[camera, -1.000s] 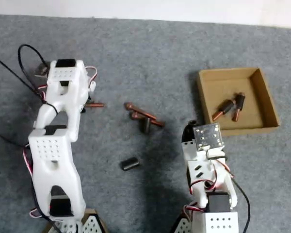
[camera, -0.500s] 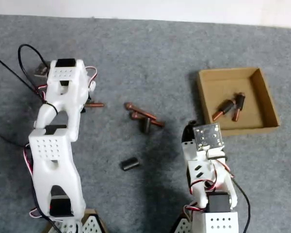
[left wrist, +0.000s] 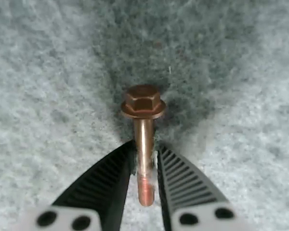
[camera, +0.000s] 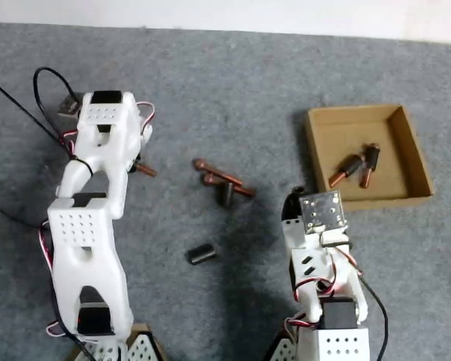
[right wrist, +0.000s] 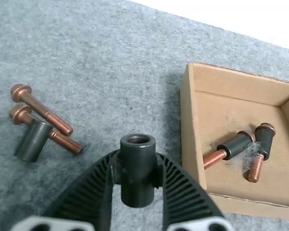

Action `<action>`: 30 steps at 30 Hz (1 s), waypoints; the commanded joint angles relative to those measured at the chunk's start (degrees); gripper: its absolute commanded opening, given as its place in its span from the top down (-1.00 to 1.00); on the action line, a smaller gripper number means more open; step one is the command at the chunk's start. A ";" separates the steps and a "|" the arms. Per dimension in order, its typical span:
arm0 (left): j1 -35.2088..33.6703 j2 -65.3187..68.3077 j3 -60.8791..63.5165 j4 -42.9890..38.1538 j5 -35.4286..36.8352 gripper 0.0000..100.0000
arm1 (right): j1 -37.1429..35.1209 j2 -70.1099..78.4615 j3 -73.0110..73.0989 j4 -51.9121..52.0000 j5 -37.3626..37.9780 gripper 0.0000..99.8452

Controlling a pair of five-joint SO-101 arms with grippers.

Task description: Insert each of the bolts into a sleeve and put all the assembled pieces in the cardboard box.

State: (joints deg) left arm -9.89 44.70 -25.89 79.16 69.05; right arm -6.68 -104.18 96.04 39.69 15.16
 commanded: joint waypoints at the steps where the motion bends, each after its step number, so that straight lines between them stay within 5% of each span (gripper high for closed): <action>1: -1.36 0.31 0.13 1.05 0.18 0.99 | 0.57 -1.10 6.20 -1.98 0.53 0.99; 30: -2.59 0.48 -6.37 7.91 -3.87 0.99 | 0.48 -1.10 6.11 -1.98 0.53 0.99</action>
State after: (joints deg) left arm -11.91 45.58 -30.64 86.11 68.09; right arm -6.68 -104.18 96.04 39.69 15.16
